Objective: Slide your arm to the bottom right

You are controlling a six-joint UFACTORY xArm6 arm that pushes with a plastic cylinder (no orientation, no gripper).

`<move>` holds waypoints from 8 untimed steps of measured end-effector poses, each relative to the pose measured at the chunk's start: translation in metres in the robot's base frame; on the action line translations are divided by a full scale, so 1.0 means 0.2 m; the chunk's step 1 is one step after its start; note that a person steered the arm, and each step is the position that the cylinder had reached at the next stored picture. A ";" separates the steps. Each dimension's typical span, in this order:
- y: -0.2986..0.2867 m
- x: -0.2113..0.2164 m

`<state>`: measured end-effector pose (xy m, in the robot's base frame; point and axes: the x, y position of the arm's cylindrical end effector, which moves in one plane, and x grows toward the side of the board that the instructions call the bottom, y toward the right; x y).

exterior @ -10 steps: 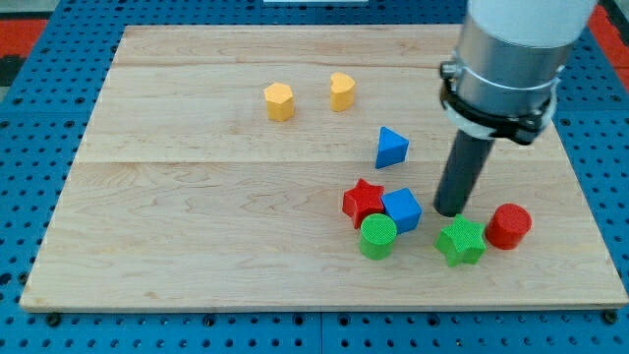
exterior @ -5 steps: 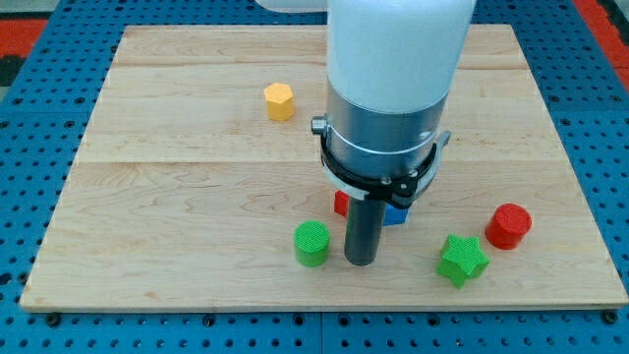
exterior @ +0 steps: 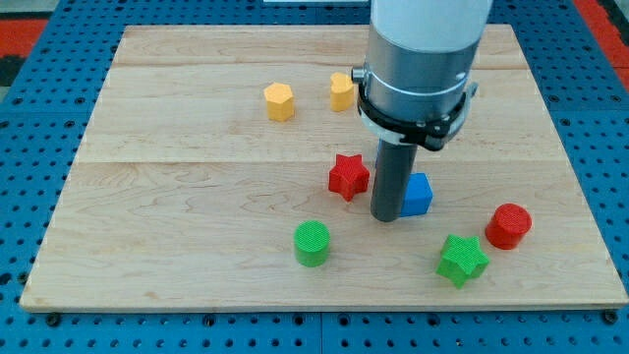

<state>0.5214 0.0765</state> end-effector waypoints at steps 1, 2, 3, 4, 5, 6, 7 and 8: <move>0.16 -0.04; 0.21 -0.16; 0.17 -0.21; 0.30 -0.11; 0.49 -0.13; 0.44 -0.22; 0.22 -0.27; 0.07 -0.34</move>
<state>0.4536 0.0906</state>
